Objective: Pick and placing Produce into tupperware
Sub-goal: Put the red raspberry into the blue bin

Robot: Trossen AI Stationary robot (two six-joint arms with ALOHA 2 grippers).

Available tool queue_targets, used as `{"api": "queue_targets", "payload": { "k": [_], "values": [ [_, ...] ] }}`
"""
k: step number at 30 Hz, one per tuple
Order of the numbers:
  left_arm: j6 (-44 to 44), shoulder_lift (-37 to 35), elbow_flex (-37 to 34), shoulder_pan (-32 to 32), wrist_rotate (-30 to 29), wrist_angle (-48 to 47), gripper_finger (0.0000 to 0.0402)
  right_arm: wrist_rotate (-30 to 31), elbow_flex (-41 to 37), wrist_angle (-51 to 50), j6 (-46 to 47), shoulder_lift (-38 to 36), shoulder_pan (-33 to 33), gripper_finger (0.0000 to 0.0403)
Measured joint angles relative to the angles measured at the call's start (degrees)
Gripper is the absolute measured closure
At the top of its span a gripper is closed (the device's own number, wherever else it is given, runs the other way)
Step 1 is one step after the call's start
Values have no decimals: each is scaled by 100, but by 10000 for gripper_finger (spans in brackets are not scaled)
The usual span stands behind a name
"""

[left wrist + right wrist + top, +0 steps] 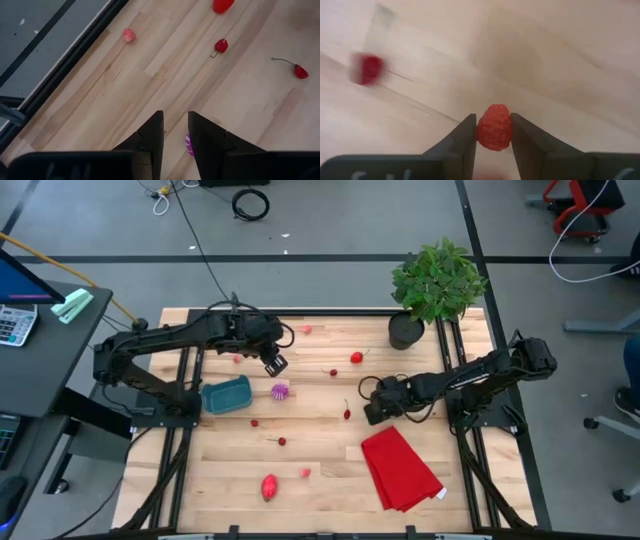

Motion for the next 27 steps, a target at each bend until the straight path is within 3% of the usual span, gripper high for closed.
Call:
{"api": "queue_targets", "payload": {
  "k": [5, 9, 17, 21, 27],
  "values": [
    [101, -549, 299, 174, -3, -450, 331, 146, 160, 2597, -818, -6, -231, 292],
    [112, -893, 990, 370, -9, -1002, 343, 411, 602, 3930, -1827, -3, -605, 285],
    [711, -1258, 2640, 691, -10, -1274, 357, 52, 3096, 3401, -4155, 489, -1073, 283],
    [725, -1289, 3367, 805, -11, -1283, 358, -159, 4762, 2788, -4986, 1406, -1060, 283],
    [775, -1286, 4132, 976, -9, -1280, 362, -586, 6935, 1795, -5473, 3007, -993, 282]
  ]
}}
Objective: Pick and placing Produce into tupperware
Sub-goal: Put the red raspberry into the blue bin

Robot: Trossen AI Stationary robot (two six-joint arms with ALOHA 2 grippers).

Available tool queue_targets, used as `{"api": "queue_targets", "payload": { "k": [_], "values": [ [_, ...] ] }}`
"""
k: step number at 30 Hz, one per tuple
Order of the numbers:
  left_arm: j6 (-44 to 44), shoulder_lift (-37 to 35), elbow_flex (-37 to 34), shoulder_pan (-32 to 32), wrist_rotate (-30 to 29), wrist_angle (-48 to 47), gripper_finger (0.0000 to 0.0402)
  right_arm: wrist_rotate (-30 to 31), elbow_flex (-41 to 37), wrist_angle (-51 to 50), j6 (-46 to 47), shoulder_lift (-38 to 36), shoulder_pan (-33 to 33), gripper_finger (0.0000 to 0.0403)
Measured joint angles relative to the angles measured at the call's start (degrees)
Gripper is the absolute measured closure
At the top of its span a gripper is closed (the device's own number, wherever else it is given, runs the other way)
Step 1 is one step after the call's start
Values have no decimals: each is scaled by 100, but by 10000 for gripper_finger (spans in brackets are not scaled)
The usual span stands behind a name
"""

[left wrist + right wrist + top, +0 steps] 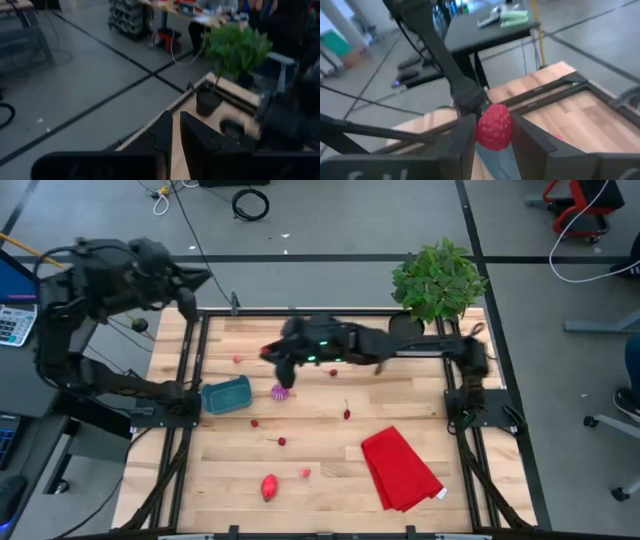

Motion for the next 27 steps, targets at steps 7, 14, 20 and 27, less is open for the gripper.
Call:
{"api": "queue_targets", "payload": {
  "k": [7, 14, 20, 27],
  "values": [
    [81, -2, 289, 149, 0, -34, 362, -487, 1241, -284, -10, 1629, -15, 282],
    [82, 31, 287, 163, 0, -408, 367, -578, 1429, -236, -174, 2738, -8, 282],
    [53, 55, 285, 162, 2, -715, 367, -816, 1441, 284, -211, 3237, 12, 282],
    [43, 52, 285, 161, 0, -920, 374, -757, 1447, 1175, -1099, 3274, 188, 282]
  ]
}}
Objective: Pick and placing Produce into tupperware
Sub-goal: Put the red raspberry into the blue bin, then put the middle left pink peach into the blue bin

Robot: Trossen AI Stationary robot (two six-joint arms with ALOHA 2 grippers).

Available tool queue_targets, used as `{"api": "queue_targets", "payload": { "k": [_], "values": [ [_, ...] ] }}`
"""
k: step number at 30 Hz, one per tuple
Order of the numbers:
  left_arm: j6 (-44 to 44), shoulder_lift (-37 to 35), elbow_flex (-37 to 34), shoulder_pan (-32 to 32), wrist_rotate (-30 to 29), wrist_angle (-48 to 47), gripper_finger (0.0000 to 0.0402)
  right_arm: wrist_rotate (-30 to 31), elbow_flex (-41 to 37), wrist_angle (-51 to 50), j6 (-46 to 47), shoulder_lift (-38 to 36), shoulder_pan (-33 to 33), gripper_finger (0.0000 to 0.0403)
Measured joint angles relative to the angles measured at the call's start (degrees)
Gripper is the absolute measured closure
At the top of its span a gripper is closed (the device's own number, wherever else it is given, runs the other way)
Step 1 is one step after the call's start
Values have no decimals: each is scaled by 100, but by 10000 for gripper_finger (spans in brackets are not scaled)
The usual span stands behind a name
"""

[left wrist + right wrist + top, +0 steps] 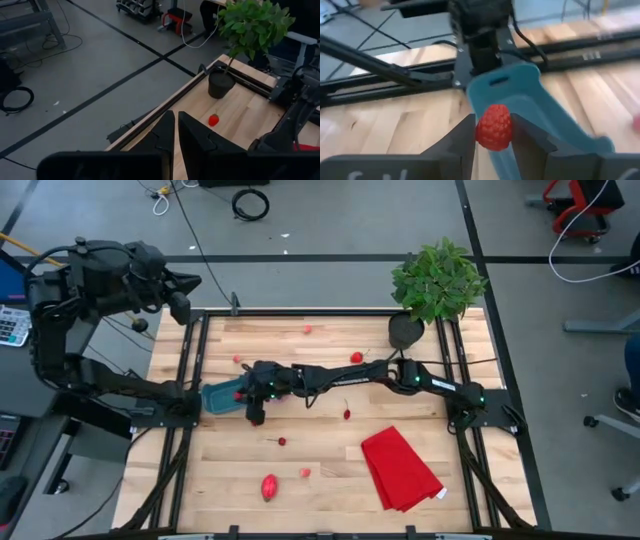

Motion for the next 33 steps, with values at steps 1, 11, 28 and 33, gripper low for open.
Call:
{"api": "queue_targets", "payload": {
  "k": [1, 11, 28, 33],
  "values": [
    [-2, -2, 0, 0, -2, 8, 374, -6, -1, -25, -110, -13, 8, 282],
    [2, 44, -2, 0, 0, 2, 370, 244, -5, -304, -678, 20, -34, 281],
    [-8, 197, -2, -10, 0, -28, 368, -8, -7, -465, -552, 24, -271, 256],
    [-4, 227, -2, -11, 0, -77, 374, 27, 174, -464, -324, 30, -236, 255]
  ]
}}
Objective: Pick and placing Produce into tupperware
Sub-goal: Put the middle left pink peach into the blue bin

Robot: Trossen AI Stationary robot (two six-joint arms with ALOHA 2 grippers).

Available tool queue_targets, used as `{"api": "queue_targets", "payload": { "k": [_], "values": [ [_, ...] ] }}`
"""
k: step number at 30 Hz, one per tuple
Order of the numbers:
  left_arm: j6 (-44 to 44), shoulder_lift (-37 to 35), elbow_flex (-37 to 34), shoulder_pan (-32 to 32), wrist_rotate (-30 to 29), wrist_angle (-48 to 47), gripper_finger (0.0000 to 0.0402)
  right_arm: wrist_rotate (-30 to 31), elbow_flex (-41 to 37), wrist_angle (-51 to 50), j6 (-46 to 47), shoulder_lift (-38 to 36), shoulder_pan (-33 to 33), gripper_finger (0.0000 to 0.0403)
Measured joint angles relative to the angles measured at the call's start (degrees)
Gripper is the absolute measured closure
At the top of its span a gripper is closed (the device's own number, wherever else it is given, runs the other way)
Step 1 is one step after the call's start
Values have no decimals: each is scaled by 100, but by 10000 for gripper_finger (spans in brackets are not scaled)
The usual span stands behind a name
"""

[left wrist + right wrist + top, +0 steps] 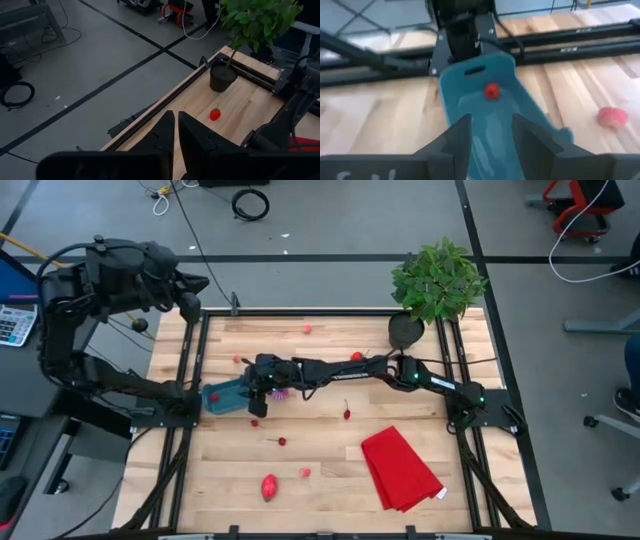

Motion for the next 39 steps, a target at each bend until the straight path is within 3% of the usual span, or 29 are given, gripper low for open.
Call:
{"api": "queue_targets", "payload": {
  "k": [6, 10, 14, 18, 23, 26, 32, 39],
  "values": [
    [-179, 53, 0, 6, 0, -689, 370, -47, 871, -1075, 243, -1, -15, 240],
    [-255, 83, -211, 161, 5, -935, 352, -85, 616, -1836, 271, -617, -53, 228],
    [-416, 10, -744, 352, 76, -982, 328, -4, 612, -3216, 383, -1379, -111, 224],
    [-549, -56, -1711, 634, 419, -992, 299, 285, 610, -4232, 385, -2039, -146, 227],
    [-627, -54, -3327, 941, 496, -741, 257, 679, 609, -4557, 429, -2813, -124, 233],
    [-925, -47, -4378, 1154, 558, -225, 237, 919, 610, -4592, 538, -3155, -95, 237],
    [-1207, -34, -6273, 1537, 1455, 1276, 219, 1367, 610, -4640, 574, -3624, 31, 243],
    [-1388, -39, -7738, 1730, 1740, 2806, 226, 1447, 606, -4748, 576, -3670, 162, 245]
  ]
}}
